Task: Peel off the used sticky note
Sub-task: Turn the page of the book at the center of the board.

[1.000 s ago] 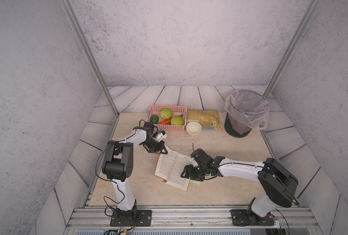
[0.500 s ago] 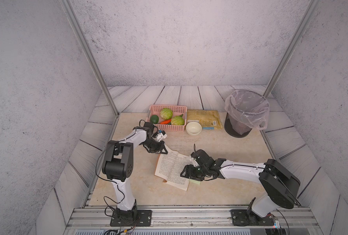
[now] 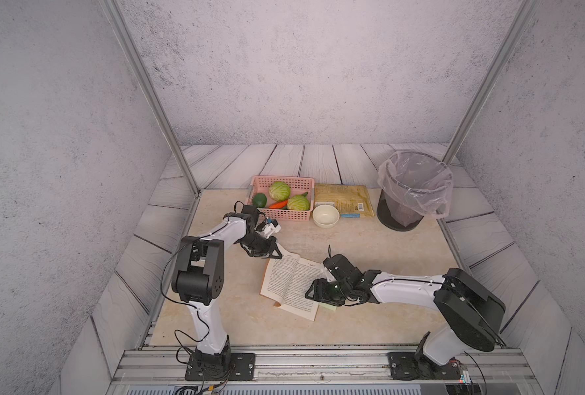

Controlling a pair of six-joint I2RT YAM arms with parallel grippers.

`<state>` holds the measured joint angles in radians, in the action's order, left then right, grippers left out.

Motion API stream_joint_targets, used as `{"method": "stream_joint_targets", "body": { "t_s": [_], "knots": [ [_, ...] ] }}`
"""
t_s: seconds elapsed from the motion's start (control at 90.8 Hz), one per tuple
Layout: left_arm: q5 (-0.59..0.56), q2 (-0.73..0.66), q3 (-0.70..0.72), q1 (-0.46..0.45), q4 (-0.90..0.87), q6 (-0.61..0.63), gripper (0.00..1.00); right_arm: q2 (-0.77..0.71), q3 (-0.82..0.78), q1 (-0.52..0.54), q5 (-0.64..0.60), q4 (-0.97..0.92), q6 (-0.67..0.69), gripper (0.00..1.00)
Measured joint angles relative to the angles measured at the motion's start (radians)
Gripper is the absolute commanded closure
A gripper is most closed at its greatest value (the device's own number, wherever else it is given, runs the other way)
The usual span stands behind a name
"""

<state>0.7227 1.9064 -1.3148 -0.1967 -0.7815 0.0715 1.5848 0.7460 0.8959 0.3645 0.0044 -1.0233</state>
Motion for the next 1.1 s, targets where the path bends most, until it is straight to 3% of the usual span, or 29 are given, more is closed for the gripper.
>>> {"method": "stream_joint_targets", "body": {
  "t_s": [0.661, 1.101],
  "knots": [
    [0.001, 0.000, 0.000, 0.000, 0.000, 0.000, 1.00, -0.055, -0.054, 0.000, 0.002, 0.165, -0.039, 0.33],
    [0.001, 0.000, 0.000, 0.000, 0.000, 0.000, 1.00, -0.012, -0.058, 0.000, 0.001, 0.192, -0.038, 0.33]
  ]
}}
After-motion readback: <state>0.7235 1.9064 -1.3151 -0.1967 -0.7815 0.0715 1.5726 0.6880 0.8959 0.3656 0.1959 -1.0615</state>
